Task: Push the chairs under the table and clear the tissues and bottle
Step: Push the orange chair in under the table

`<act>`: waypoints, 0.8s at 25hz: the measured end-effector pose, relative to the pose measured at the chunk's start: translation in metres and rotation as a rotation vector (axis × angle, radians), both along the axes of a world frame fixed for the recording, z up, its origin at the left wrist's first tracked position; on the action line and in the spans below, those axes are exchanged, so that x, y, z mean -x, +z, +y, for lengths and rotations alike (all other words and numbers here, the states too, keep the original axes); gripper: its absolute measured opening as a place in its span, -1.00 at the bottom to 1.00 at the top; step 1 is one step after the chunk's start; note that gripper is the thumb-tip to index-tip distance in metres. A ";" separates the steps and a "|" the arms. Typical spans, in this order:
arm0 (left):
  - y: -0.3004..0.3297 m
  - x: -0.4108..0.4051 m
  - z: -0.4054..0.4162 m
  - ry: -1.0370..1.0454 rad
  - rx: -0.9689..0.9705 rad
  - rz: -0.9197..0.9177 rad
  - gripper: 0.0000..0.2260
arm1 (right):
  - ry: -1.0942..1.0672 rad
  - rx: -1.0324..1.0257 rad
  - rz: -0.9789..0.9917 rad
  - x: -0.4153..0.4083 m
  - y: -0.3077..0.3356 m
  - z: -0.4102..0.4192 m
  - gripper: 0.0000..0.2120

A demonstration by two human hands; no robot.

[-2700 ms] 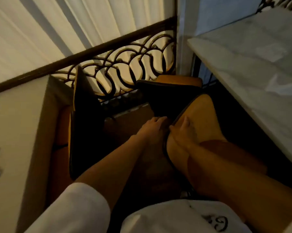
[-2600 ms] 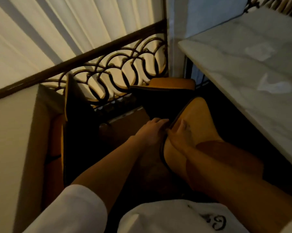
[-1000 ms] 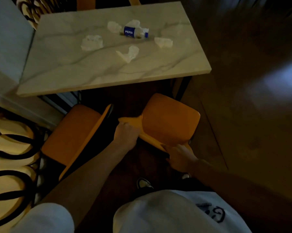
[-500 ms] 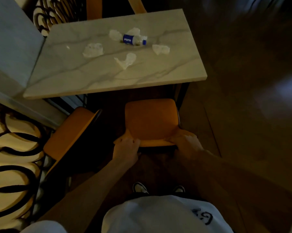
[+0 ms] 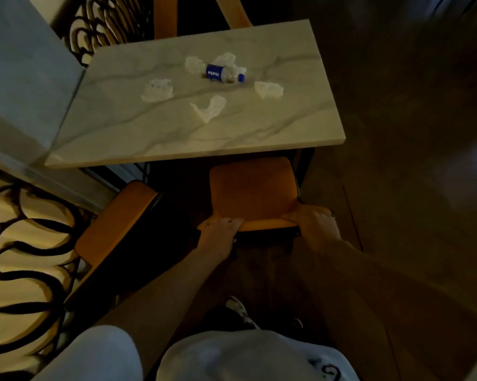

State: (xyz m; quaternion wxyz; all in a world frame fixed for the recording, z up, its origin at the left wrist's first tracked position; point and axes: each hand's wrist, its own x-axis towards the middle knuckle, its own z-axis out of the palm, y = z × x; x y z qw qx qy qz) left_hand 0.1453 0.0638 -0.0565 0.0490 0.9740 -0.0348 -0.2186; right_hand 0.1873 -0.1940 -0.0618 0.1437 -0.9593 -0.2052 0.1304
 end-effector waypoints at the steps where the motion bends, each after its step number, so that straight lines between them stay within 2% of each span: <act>1: -0.001 -0.011 0.001 -0.011 -0.004 -0.010 -0.52 | -0.003 -0.001 -0.001 -0.010 -0.001 0.000 -0.49; 4: -0.008 -0.041 0.008 -0.066 0.008 -0.080 -0.50 | -0.039 0.024 -0.020 -0.037 -0.002 0.006 -0.51; 10: -0.015 -0.098 0.019 -0.111 0.076 -0.088 -0.51 | -0.132 0.087 0.001 -0.087 0.002 0.020 -0.51; 20: -0.020 -0.172 0.027 -0.115 0.081 -0.081 -0.51 | -0.093 0.162 0.019 -0.162 -0.001 0.027 -0.46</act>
